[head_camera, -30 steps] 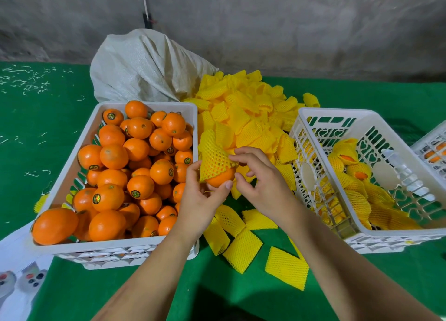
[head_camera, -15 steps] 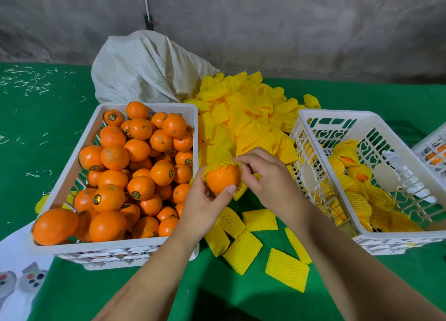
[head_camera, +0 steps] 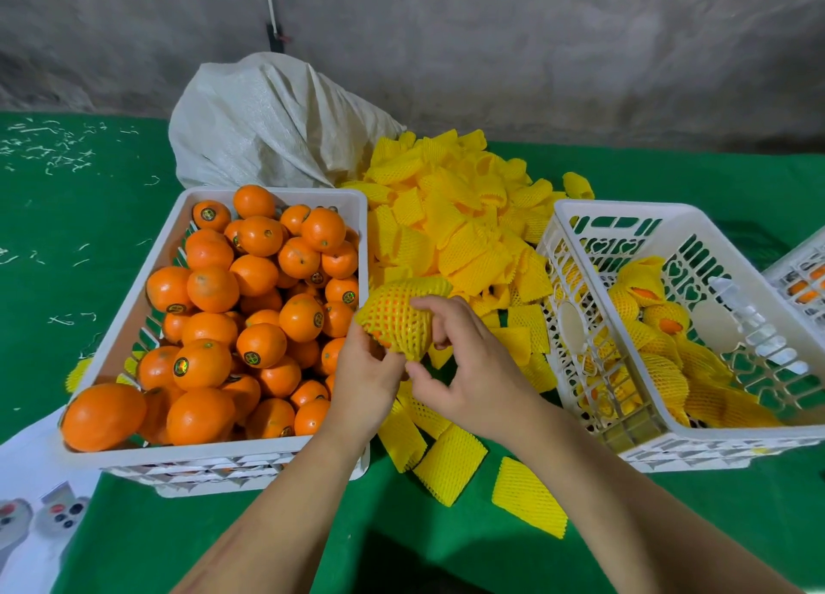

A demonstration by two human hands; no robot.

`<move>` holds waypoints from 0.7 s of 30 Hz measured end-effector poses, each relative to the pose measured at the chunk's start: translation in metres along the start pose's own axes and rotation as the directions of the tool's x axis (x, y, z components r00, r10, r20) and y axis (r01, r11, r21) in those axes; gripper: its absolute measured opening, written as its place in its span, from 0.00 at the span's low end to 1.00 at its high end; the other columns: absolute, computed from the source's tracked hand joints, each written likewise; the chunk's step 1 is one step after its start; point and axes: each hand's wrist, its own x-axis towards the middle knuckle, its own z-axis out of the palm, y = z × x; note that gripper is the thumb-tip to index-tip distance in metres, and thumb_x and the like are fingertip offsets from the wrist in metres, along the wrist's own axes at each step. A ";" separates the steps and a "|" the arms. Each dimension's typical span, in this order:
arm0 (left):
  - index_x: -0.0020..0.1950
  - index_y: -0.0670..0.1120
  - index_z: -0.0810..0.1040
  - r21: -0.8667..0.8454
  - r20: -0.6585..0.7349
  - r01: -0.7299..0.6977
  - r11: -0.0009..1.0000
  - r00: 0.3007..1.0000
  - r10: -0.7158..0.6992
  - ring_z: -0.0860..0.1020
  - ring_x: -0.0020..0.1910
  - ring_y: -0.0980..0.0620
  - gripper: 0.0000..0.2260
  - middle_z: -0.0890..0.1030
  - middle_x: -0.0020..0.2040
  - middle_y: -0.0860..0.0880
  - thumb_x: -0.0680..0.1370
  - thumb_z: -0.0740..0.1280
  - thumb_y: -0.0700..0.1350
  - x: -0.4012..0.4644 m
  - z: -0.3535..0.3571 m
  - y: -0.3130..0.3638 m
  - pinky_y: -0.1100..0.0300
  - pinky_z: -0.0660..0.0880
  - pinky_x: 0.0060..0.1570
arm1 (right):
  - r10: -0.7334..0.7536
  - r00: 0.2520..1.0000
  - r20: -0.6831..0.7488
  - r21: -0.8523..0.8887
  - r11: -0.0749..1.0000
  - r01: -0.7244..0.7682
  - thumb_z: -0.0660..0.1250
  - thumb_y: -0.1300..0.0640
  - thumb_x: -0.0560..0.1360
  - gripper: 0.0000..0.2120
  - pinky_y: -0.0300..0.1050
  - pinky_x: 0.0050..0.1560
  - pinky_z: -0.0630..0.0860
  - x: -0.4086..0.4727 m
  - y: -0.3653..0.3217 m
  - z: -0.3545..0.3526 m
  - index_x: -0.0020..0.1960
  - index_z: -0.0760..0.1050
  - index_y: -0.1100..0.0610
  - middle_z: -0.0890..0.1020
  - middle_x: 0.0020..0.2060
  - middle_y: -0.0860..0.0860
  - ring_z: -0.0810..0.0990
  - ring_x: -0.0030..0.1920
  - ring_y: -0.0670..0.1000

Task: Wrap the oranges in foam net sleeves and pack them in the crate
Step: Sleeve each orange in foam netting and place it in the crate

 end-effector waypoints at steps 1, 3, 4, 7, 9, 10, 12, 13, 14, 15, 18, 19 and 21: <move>0.73 0.41 0.73 -0.005 0.021 0.014 1.000 1.000 -0.014 0.82 0.61 0.51 0.22 0.84 0.61 0.50 0.78 0.66 0.35 -0.001 0.000 0.000 0.55 0.81 0.60 | 0.041 0.999 0.024 0.004 0.999 -0.042 0.70 0.46 0.74 0.33 0.31 0.51 0.71 0.000 0.000 0.002 0.76 0.62 0.47 0.63 0.54 0.31 0.69 0.54 0.35; 0.74 0.41 0.73 -0.064 0.076 0.026 0.998 0.997 -0.021 0.80 0.67 0.49 0.22 0.83 0.66 0.49 0.80 0.63 0.32 -0.003 0.000 0.002 0.50 0.78 0.67 | 0.075 0.997 0.035 -0.020 0.997 -0.074 0.71 0.43 0.73 0.37 0.36 0.51 0.75 0.001 0.001 0.005 0.77 0.58 0.42 0.63 0.57 0.36 0.69 0.54 0.35; 0.74 0.41 0.73 -0.117 0.108 0.036 0.992 0.994 -0.023 0.80 0.68 0.46 0.21 0.82 0.67 0.46 0.81 0.62 0.34 -0.004 -0.001 0.004 0.48 0.78 0.68 | 0.078 0.997 0.028 -0.031 0.997 -0.077 0.71 0.42 0.73 0.38 0.39 0.50 0.77 0.001 0.001 0.005 0.78 0.57 0.40 0.63 0.59 0.39 0.70 0.55 0.36; 0.68 0.41 0.79 -0.224 0.135 0.119 0.967 0.987 -0.090 0.82 0.62 0.43 0.18 0.84 0.61 0.40 0.84 0.63 0.51 -0.008 -0.003 0.015 0.48 0.80 0.61 | 0.138 0.990 0.000 -0.034 0.990 -0.138 0.71 0.41 0.72 0.40 0.43 0.49 0.79 0.006 0.008 0.005 0.79 0.55 0.38 0.61 0.61 0.42 0.73 0.56 0.42; 0.57 0.39 0.81 -0.142 0.110 0.117 0.983 0.989 -0.102 0.81 0.47 0.46 0.20 0.83 0.48 0.38 0.86 0.61 0.55 -0.008 -0.003 0.016 0.52 0.79 0.48 | 0.248 0.968 -0.032 -0.001 0.969 -0.249 0.75 0.41 0.72 0.42 0.40 0.51 0.78 0.007 0.014 0.005 0.79 0.55 0.38 0.59 0.62 0.41 0.72 0.59 0.44; 0.54 0.39 0.81 -0.078 0.106 0.088 0.993 0.991 -0.079 0.79 0.42 0.47 0.19 0.82 0.42 0.40 0.88 0.59 0.54 -0.009 -0.002 0.014 0.55 0.78 0.43 | 0.300 0.952 -0.056 0.036 0.954 -0.299 0.76 0.42 0.73 0.42 0.35 0.52 0.76 0.008 0.017 0.006 0.78 0.56 0.40 0.59 0.62 0.40 0.71 0.61 0.44; 0.54 0.43 0.81 0.005 0.095 0.028 1.000 0.995 -0.028 0.79 0.38 0.50 0.16 0.81 0.38 0.44 0.89 0.57 0.49 -0.009 0.001 0.012 0.59 0.77 0.40 | 0.361 0.926 -0.106 0.128 0.929 -0.348 0.79 0.45 0.72 0.40 0.25 0.52 0.71 0.008 0.023 0.008 0.77 0.61 0.43 0.60 0.63 0.40 0.70 0.66 0.46; 0.54 0.45 0.82 0.020 0.077 0.007 1.000 0.997 -0.009 0.79 0.37 0.50 0.15 0.81 0.38 0.45 0.89 0.57 0.47 -0.009 0.002 0.011 0.60 0.77 0.39 | 0.372 0.920 -0.124 0.169 0.922 -0.350 0.79 0.46 0.72 0.39 0.24 0.53 0.70 0.007 0.025 0.009 0.76 0.62 0.43 0.60 0.64 0.39 0.69 0.67 0.46; 0.54 0.46 0.82 0.022 0.045 -0.007 1.000 0.999 0.006 0.79 0.37 0.51 0.15 0.82 0.38 0.45 0.89 0.57 0.46 -0.009 0.003 0.011 0.60 0.77 0.39 | 0.380 0.915 -0.138 0.206 0.914 -0.349 0.80 0.47 0.72 0.38 0.26 0.55 0.72 0.006 0.027 0.010 0.75 0.63 0.43 0.61 0.64 0.39 0.69 0.68 0.46; 0.54 0.47 0.83 0.014 0.004 -0.013 1.000 1.000 0.013 0.79 0.37 0.52 0.14 0.83 0.39 0.45 0.89 0.58 0.45 -0.010 0.003 0.010 0.60 0.77 0.38 | 0.394 0.906 -0.154 0.239 0.904 -0.353 0.80 0.47 0.71 0.37 0.32 0.57 0.76 0.005 0.028 0.012 0.74 0.64 0.43 0.62 0.64 0.40 0.70 0.68 0.46; 0.54 0.51 0.85 0.018 -0.066 -0.050 0.999 0.997 0.051 0.78 0.36 0.54 0.12 0.83 0.39 0.47 0.88 0.61 0.45 -0.013 0.003 0.012 0.61 0.76 0.37 | 0.438 0.871 -0.223 0.278 0.885 -0.374 0.81 0.50 0.70 0.36 0.42 0.58 0.80 0.005 0.027 0.018 0.72 0.66 0.43 0.64 0.63 0.42 0.71 0.66 0.47; 0.53 0.52 0.85 0.032 -0.062 -0.076 0.997 0.995 0.077 0.77 0.36 0.54 0.12 0.82 0.39 0.48 0.88 0.61 0.47 -0.013 0.004 0.012 0.62 0.76 0.37 | 0.444 0.861 -0.248 0.275 0.885 -0.377 0.80 0.51 0.70 0.35 0.37 0.56 0.79 0.006 0.026 0.021 0.71 0.66 0.44 0.64 0.62 0.43 0.71 0.65 0.47; 0.56 0.53 0.85 0.054 -0.020 -0.130 0.990 0.991 0.131 0.76 0.37 0.55 0.12 0.81 0.39 0.49 0.88 0.61 0.49 -0.015 0.006 0.012 0.62 0.75 0.38 | 0.474 0.832 -0.288 0.288 0.872 -0.397 0.80 0.51 0.69 0.35 0.25 0.49 0.73 0.010 0.024 0.025 0.71 0.66 0.45 0.64 0.62 0.44 0.71 0.63 0.47</move>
